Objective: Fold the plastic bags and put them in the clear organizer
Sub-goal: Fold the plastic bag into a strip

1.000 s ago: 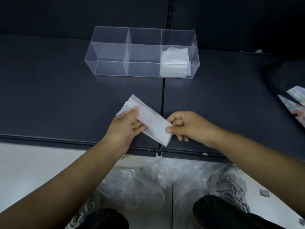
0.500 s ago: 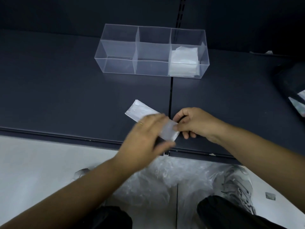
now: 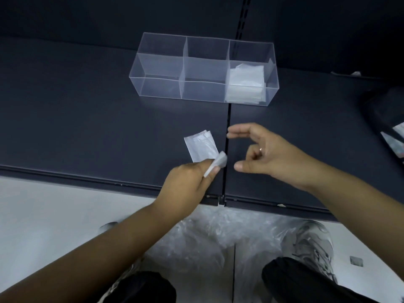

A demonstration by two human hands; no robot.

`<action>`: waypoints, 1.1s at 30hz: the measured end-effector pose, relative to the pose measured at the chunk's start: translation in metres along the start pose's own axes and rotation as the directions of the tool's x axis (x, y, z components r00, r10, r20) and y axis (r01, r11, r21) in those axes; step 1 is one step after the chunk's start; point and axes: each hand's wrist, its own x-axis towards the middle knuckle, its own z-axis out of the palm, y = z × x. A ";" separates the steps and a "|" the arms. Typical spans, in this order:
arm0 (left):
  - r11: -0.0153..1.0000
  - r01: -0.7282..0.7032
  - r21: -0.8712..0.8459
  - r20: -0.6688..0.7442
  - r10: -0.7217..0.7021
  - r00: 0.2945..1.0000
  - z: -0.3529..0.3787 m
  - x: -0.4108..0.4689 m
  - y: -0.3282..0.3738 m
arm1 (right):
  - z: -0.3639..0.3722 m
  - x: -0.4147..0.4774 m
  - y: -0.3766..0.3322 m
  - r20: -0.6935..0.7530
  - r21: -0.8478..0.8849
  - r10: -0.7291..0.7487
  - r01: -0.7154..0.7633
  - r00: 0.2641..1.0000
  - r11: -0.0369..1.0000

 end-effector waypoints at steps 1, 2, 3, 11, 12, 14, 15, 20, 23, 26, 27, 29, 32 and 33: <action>0.998 0.038 -0.045 0.039 -0.036 0.999 -0.002 0.003 -0.003 | 0.003 0.004 0.005 0.052 0.015 -0.015 0.014 0.999 1.000; 0.993 0.075 -0.095 0.072 -0.068 0.995 -0.004 0.006 -0.006 | 0.008 0.008 0.010 0.082 0.007 -0.017 0.016 0.996 1.000; 0.982 0.113 -0.148 0.099 -0.099 0.990 -0.006 0.008 -0.008 | 0.014 0.012 0.016 0.086 -0.023 -0.014 0.016 0.996 1.000; 0.633 0.488 -0.601 0.248 -0.433 0.867 -0.003 0.034 -0.021 | 0.032 0.047 0.028 -0.203 -0.076 0.078 -0.096 0.976 0.993; 0.535 0.542 -0.648 0.275 -0.500 0.821 -0.004 0.038 -0.022 | 0.033 0.051 0.028 -0.217 -0.093 0.101 -0.123 0.971 0.988; 0.436 0.595 -0.675 0.255 -0.620 0.742 -0.009 0.042 -0.025 | 0.033 0.058 0.025 -0.238 -0.113 0.142 -0.173 0.961 0.979; 0.489 0.592 -0.641 0.177 -0.656 0.733 -0.011 0.043 -0.028 | 0.033 0.061 0.024 -0.241 -0.120 0.159 -0.192 0.957 0.974; 0.986 0.164 0.031 -0.277 -0.149 0.949 -0.006 0.026 -0.029 | 0.033 0.070 0.017 -0.242 -0.188 0.219 -0.267 0.945 0.945; 0.965 0.056 0.258 -0.017 -0.054 0.998 0.014 0.019 -0.028 | 0.035 0.071 0.012 -0.241 -0.247 0.222 -0.281 0.945 0.927; 0.874 0.088 0.478 0.124 -0.166 0.978 0.022 0.014 -0.038 | 0.037 0.069 0.007 -0.240 -0.321 0.183 -0.256 0.953 0.912; 0.850 0.085 0.520 0.133 -0.179 0.975 0.024 0.012 -0.041 | 0.040 0.068 0.008 -0.264 -0.344 0.145 -0.234 0.953 0.909; 0.824 0.099 0.557 0.137 -0.209 0.968 0.025 0.012 -0.041 | 0.050 0.061 0.013 -0.319 -0.423 0.037 -0.177 0.947 0.889; 0.809 0.138 0.571 0.128 -0.254 0.959 0.026 0.012 -0.039 | 0.062 0.049 0.030 -0.340 -0.607 -0.123 -0.118 0.932 0.786; 0.804 0.146 0.576 0.126 -0.263 0.957 0.027 0.011 -0.039 | 0.062 0.048 0.035 -0.352 -0.647 -0.170 -0.108 0.920 0.755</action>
